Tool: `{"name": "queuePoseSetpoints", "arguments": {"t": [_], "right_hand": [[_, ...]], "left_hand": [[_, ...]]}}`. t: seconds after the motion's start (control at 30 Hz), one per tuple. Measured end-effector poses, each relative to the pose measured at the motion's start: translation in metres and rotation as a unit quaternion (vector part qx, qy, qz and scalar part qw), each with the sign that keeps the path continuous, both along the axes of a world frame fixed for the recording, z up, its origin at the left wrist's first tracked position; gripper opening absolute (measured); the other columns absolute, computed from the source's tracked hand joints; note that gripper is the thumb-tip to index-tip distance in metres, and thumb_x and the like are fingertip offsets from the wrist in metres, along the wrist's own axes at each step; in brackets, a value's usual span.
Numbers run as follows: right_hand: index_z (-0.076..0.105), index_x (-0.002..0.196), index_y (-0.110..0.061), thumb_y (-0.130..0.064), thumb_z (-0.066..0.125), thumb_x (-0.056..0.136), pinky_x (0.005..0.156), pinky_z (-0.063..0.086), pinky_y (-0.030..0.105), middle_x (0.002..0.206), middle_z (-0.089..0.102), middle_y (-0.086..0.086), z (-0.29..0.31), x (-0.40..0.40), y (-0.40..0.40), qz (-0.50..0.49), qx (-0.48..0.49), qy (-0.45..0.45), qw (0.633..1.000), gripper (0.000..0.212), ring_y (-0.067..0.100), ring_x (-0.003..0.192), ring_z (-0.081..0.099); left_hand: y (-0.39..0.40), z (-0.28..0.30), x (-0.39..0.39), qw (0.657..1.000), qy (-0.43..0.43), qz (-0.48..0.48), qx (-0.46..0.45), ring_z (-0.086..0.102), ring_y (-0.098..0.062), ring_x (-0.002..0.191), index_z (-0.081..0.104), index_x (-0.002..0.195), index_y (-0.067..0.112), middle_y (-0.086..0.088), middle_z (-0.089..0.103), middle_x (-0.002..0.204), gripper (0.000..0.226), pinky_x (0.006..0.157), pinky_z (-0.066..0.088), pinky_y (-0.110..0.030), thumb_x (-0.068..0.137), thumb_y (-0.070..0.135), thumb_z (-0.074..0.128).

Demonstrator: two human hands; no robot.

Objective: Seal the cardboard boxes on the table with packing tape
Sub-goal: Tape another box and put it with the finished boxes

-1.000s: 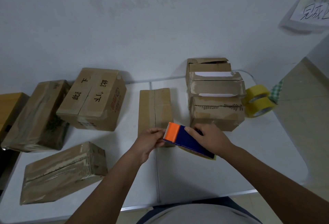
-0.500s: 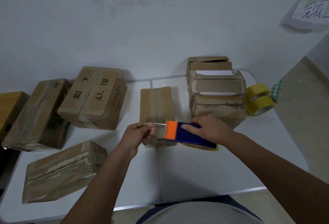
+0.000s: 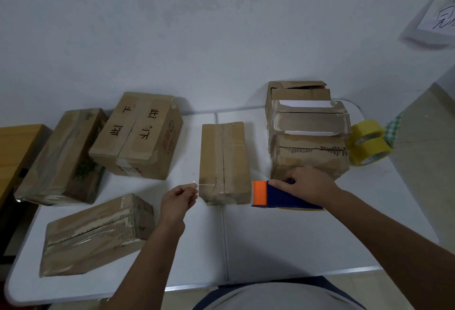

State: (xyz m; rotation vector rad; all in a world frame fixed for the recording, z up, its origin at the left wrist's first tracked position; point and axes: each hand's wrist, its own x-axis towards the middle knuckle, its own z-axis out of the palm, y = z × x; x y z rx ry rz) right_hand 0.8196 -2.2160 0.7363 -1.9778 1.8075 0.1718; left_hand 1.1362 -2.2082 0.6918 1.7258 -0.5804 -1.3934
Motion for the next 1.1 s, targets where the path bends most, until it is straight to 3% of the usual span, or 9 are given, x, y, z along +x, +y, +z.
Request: {"name": "queuePoseSetpoints", "arguments": {"t": [0.17,0.47,0.83,1.0,1.1], "right_hand": [[0.072,0.090,-0.025,-0.094,0.015,0.067,0.062,0.052,0.026,0.075,0.067,-0.004,-0.001,-0.002,-0.003,-0.001,-0.013,-0.014,1.000,0.092,0.009,0.068,0.062],[0.069,0.080,-0.019,-0.084,0.028,0.081,0.063,0.051,0.027,0.071,0.064,-0.001,0.001,-0.008,-0.009,0.001,0.005,0.015,1.000,0.077,0.012,0.067,0.061],[0.067,0.075,-0.016,-0.085,0.030,0.080,0.058,0.048,0.025,0.067,0.063,0.000,-0.010,-0.003,-0.023,-0.007,0.002,0.061,0.998,0.078,0.012,0.063,0.061],[0.066,0.072,-0.015,-0.084,0.031,0.081,0.057,0.046,0.025,0.065,0.061,0.000,-0.016,-0.003,-0.027,-0.004,0.009,0.059,0.998,0.078,0.012,0.060,0.059],[0.063,0.071,-0.014,-0.081,0.033,0.084,0.055,0.041,0.023,0.065,0.060,0.001,-0.016,0.000,-0.029,-0.006,0.024,0.058,0.998,0.074,0.012,0.060,0.057]], "left_hand": [[-0.008,-0.004,0.004,1.000,0.001,0.011,-0.004,0.064,-0.017,0.076,0.073,0.089,0.007,-0.009,0.070,0.082,0.003,0.076,0.053,-0.025,0.089,0.010,0.072],[-0.007,-0.018,0.022,1.000,-0.001,0.012,0.003,0.062,-0.016,0.076,0.071,0.099,0.002,-0.008,0.067,0.083,0.011,0.075,0.052,-0.024,0.092,0.011,0.069],[-0.002,-0.029,0.017,0.999,0.012,0.027,0.035,0.062,-0.018,0.080,0.071,0.093,0.004,-0.010,0.067,0.086,0.010,0.084,0.053,-0.031,0.093,0.013,0.068],[-0.003,-0.031,0.013,0.999,-0.027,0.022,0.027,0.062,-0.020,0.085,0.069,0.090,0.007,-0.009,0.067,0.087,0.010,0.082,0.053,-0.029,0.094,0.016,0.068],[-0.003,-0.037,0.011,0.996,-0.072,-0.035,0.036,0.061,-0.024,0.093,0.067,0.094,0.009,-0.006,0.065,0.093,0.022,0.087,0.051,-0.034,0.092,0.031,0.070]]}}
